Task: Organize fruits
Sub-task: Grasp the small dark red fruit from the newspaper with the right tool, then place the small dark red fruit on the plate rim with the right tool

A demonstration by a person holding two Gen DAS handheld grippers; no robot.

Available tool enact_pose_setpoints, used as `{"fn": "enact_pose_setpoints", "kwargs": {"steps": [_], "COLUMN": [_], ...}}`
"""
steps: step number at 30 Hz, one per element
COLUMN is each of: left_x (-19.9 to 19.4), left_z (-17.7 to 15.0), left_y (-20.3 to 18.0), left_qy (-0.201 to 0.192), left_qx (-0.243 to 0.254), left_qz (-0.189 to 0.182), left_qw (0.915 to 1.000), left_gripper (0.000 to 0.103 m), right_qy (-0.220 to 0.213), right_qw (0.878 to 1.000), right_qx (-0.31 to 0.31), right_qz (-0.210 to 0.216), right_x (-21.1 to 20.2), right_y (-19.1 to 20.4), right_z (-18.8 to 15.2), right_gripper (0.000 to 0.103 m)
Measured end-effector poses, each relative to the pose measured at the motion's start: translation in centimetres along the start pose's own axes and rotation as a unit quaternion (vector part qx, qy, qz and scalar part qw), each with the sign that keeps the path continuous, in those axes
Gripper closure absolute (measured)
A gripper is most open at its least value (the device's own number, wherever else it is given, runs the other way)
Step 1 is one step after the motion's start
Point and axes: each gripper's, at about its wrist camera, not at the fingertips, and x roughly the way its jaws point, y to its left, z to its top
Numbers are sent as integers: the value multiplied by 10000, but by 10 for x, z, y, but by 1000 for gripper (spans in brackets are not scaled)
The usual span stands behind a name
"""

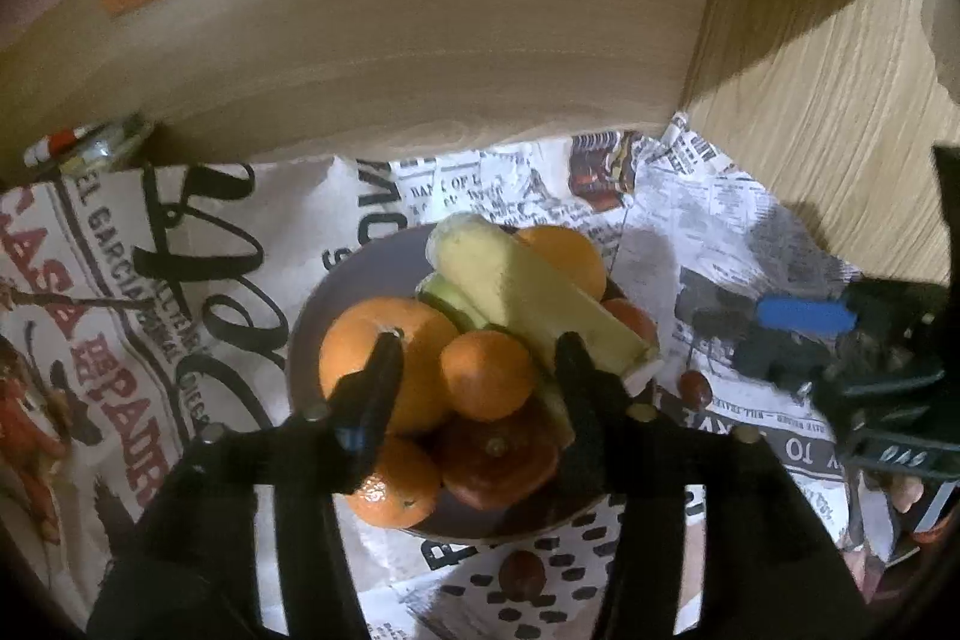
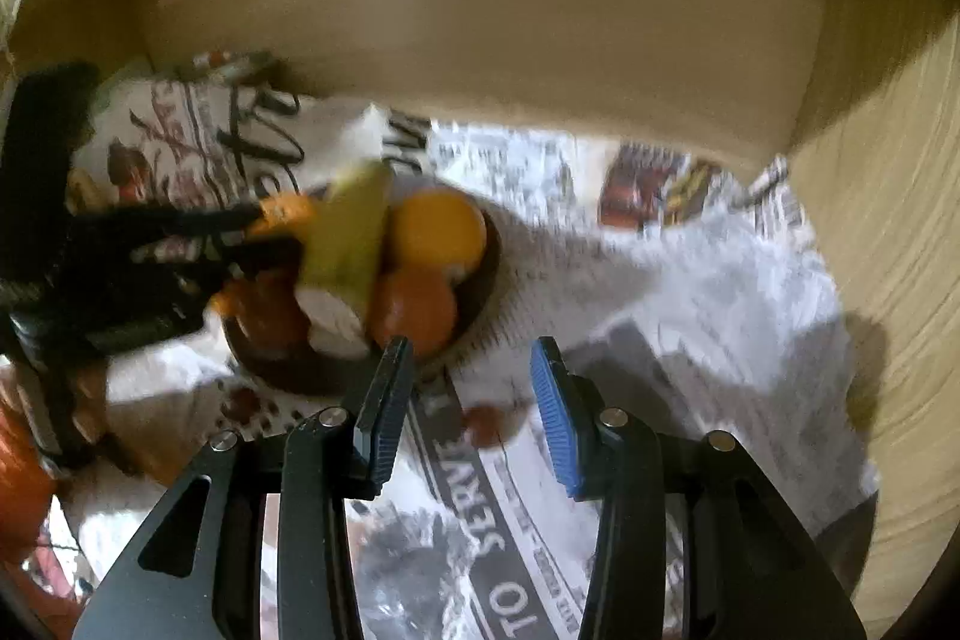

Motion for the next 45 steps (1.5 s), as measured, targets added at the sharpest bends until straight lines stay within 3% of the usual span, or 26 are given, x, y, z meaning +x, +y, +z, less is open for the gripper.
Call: {"fn": "enact_pose_setpoints", "kwargs": {"steps": [6, 7, 14, 19, 23, 28, 30, 39, 45], "left_x": [-19, -22, -34, -41, -43, -39, -35, -6, 0], "left_z": [-9, -11, -34, -52, -63, -74, -78, -87, -87], "left_y": [4, 7, 22, 24, 23, 14, 8, -18, -22], "left_qy": [-90, -99, 33, 136, 214, 402, 483, 949, 908], "left_qx": [-46, -69, -218, -229, -254, -286, -231, 68, 128], "left_qz": [67, 74, 145, 165, 143, -30, -97, -213, -78], "left_qw": [9999, 9999, 9997, 9995, 9993, 9988, 9985, 9952, 9958], "left_gripper": [48, 47, 44, 44, 44, 44, 46, 74, 83], "right_qy": [382, 360, 648, 633, 603, 562, 457, 79, 63], "right_qw": [9993, 9988, 9975, 9975, 9969, 9974, 9979, 9996, 9992], "right_qx": [-50, -266, -256, -224, -281, -259, -284, -243, -380], "right_qz": [3, -188, -111, -223, -422, -373, -360, -96, 95], "right_x": [21, 25, 44, 48, 50, 44, 35, 2, 1], "right_y": [-5, -6, -8, -9, -8, -8, -5, 6, 18], "right_z": [-17, -18, -28, -29, -29, -29, -30, -30, -30], "right_gripper": [65, 65, 66, 72, 86, 87, 87, 87, 86]}}
